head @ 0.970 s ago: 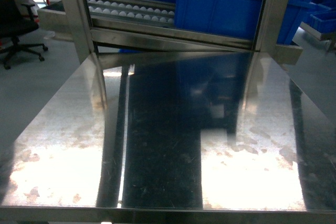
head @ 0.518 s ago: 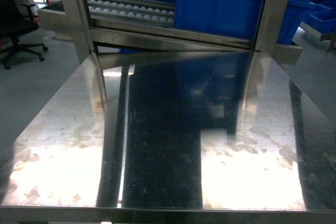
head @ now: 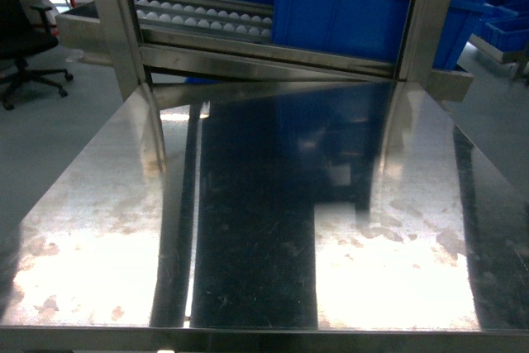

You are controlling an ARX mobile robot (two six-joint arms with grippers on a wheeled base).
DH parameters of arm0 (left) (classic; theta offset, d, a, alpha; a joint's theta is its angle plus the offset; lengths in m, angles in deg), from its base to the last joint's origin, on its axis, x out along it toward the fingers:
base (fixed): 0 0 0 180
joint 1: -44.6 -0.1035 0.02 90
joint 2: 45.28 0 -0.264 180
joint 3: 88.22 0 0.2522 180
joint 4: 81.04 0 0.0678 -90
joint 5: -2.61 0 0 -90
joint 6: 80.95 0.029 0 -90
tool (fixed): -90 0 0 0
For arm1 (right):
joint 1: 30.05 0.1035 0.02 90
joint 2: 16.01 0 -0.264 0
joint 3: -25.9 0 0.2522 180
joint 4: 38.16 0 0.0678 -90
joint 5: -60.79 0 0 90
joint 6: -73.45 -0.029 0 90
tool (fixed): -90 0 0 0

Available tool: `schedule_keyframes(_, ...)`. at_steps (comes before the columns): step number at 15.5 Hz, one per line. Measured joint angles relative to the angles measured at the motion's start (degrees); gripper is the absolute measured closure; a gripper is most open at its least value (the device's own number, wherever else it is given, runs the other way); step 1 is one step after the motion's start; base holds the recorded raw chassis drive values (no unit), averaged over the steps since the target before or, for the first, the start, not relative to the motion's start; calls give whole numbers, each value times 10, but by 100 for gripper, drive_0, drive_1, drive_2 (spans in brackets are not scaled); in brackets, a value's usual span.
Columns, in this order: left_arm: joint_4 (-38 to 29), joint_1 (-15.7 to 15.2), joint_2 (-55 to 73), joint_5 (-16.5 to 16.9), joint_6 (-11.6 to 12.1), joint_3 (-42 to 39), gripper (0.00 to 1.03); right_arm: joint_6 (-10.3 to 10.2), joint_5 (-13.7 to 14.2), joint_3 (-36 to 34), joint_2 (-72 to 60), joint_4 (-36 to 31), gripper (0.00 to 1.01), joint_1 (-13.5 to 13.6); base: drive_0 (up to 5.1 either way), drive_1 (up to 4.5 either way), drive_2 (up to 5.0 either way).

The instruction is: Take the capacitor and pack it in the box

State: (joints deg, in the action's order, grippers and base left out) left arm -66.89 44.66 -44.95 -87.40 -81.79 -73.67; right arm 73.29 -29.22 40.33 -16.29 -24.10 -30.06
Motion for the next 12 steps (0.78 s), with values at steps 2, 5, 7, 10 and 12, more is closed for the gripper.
schedule_keyframes(2,0,0,0,0,0,0,59,0,0,0,0,0,3,0,0,0,0)
schedule_keyframes(5,0,0,0,0,0,0,59,0,0,0,0,0,3,0,0,0,0)
schedule_keyframes(7,0,0,0,0,0,0,59,0,0,0,0,0,3,0,0,0,0)
schedule_keyframes(10,-2,0,0,0,0,0,59,0,0,0,0,-2,3,0,0,0,0)
schedule_keyframes(12,-2,0,0,0,0,0,59,0,0,0,0,-1,3,0,0,0,0)
